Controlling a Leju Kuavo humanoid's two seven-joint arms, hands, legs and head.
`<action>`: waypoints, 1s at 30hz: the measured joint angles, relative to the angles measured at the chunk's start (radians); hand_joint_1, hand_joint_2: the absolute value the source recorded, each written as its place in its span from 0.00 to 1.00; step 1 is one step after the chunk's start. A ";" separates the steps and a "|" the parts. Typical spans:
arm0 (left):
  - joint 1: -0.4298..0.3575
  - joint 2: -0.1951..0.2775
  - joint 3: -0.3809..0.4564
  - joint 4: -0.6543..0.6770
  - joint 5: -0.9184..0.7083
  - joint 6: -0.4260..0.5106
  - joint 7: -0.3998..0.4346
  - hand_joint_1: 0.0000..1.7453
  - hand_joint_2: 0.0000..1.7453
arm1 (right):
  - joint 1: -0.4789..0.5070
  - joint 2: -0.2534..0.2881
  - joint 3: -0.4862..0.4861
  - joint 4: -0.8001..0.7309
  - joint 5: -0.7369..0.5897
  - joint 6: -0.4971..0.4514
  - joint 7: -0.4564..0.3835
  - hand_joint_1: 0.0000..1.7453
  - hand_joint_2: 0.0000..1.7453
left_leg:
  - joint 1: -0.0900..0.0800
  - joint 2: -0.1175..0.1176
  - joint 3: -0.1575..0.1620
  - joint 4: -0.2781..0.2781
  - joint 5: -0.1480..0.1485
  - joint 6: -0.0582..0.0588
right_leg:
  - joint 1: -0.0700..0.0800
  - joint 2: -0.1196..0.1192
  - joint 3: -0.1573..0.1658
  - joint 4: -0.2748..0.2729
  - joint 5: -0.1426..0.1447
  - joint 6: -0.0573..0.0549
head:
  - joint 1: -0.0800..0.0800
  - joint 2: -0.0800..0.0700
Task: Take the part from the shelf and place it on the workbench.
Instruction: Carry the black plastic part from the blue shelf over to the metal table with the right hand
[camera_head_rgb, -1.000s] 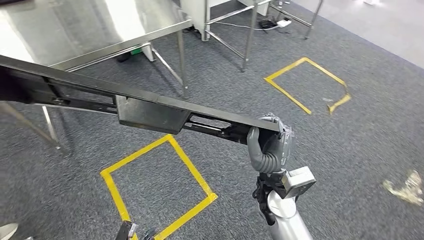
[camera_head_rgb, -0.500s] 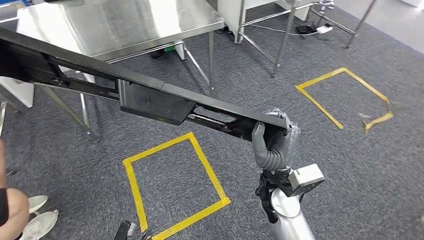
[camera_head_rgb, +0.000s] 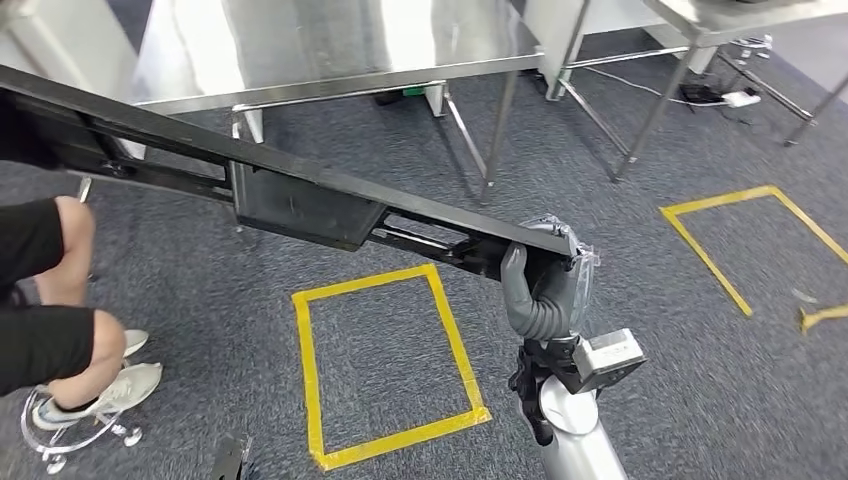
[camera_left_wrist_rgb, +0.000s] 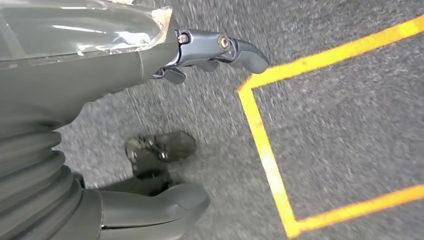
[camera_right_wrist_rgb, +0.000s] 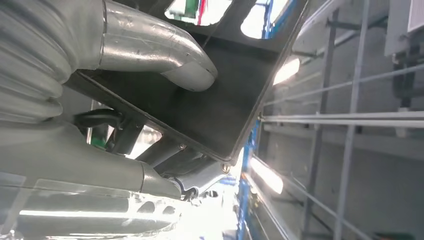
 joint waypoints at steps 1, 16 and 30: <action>0.008 -0.003 0.018 -0.008 -0.019 -0.006 0.006 0.00 1.00 | 0.002 -0.003 -0.001 0.002 -0.003 -0.003 -0.001 1.00 1.00 | 0.000 -0.013 0.000 0.000 0.000 0.000 | 0.000 0.004 -0.023 0.038 -0.006 0.003 | 0.000 0.000; 0.077 -0.036 0.353 -0.097 -0.540 -0.037 0.137 0.00 1.00 | 0.014 -0.017 -0.005 0.012 -0.012 -0.050 -0.022 1.00 1.00 | 0.004 0.019 -0.124 0.270 -0.139 -0.053 | -0.008 0.002 0.085 -0.240 0.135 -0.034 | -0.003 0.000; 0.096 -0.068 0.555 -0.109 -0.616 -0.110 0.141 0.00 1.00 | 0.014 -0.019 -0.011 0.018 -0.014 -0.056 -0.029 1.00 1.00 | -0.017 0.030 0.026 0.003 -0.028 -0.025 | 0.008 -0.016 0.087 -0.242 0.134 -0.021 | -0.001 0.000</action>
